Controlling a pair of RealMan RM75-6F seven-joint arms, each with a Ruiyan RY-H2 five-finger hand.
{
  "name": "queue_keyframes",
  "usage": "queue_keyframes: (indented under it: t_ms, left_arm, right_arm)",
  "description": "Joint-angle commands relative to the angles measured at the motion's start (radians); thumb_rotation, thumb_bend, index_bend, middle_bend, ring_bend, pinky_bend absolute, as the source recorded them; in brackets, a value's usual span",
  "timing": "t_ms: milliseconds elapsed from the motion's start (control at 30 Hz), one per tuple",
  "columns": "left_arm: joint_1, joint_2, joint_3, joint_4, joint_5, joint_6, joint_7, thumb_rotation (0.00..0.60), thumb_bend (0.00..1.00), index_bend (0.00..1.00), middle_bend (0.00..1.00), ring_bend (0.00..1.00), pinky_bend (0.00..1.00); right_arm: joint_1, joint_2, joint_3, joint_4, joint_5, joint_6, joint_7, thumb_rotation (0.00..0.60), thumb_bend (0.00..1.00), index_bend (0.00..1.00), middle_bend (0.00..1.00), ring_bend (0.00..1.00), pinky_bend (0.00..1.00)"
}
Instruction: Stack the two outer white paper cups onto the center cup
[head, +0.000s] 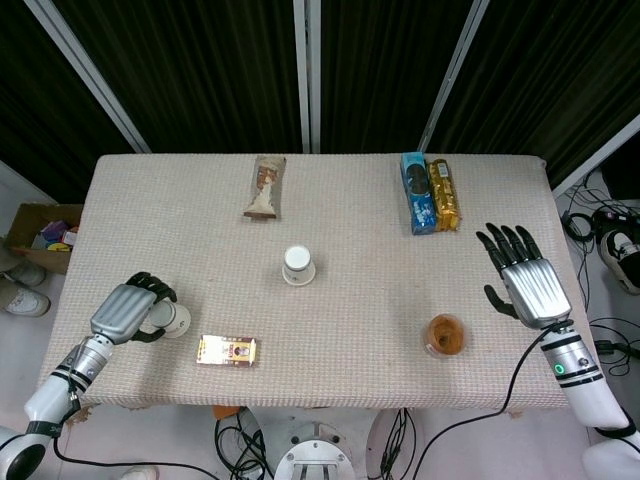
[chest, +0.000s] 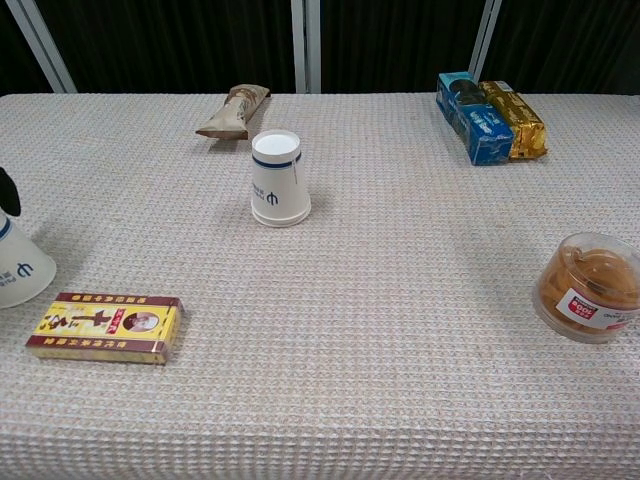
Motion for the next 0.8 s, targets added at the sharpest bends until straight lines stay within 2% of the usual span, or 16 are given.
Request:
queue_keyframes:
  t_ms: [33,133,200,367,500,667,800]
  left_arm:
    - [-0.004,-0.023,0.001,0.024,0.001,0.01,0.013,0.6,0.26,0.41,0.39,0.25,0.16]
    - [-0.004,-0.031,-0.01,0.033,0.007,0.036,-0.011,0.6,0.3,0.48,0.5,0.34,0.17]
    - [-0.008,-0.021,-0.02,0.025,0.014,0.049,-0.022,0.6,0.31,0.51,0.54,0.37,0.18]
    - [-0.053,0.03,-0.075,-0.053,0.034,0.067,-0.044,0.6,0.31,0.5,0.53,0.38,0.18]
    - [-0.123,0.05,-0.133,-0.116,0.034,0.032,-0.054,0.6,0.31,0.49,0.52,0.37,0.18]
    - [-0.238,0.022,-0.199,-0.169,-0.024,-0.065,0.0,0.6,0.31,0.48,0.51,0.37,0.18]
    - [-0.332,-0.026,-0.247,-0.169,-0.113,-0.144,0.061,0.6,0.31,0.48,0.5,0.37,0.18]
  right_arm:
    - [-0.014,0.001,0.008,0.002,-0.004,0.005,0.005,0.6,0.31,0.0,0.04,0.0,0.0]
    - [-0.036,0.003,0.011,0.003,-0.009,0.016,0.014,0.6,0.31,0.0,0.04,0.0,0.0]
    - [-0.055,0.006,0.011,0.004,-0.013,0.029,0.025,0.6,0.31,0.0,0.05,0.0,0.0]
    - [-0.112,0.015,-0.007,0.013,-0.023,0.051,0.06,0.6,0.31,0.0,0.06,0.0,0.0]
    - [-0.148,0.009,-0.027,0.023,-0.045,0.056,0.081,0.6,0.31,0.0,0.06,0.0,0.0]
    - [-0.183,-0.012,-0.049,0.044,-0.083,0.059,0.087,0.6,0.32,0.0,0.06,0.0,0.0]
    - [-0.205,-0.017,-0.047,0.055,-0.102,0.075,0.099,0.6,0.31,0.0,0.06,0.0,0.0]
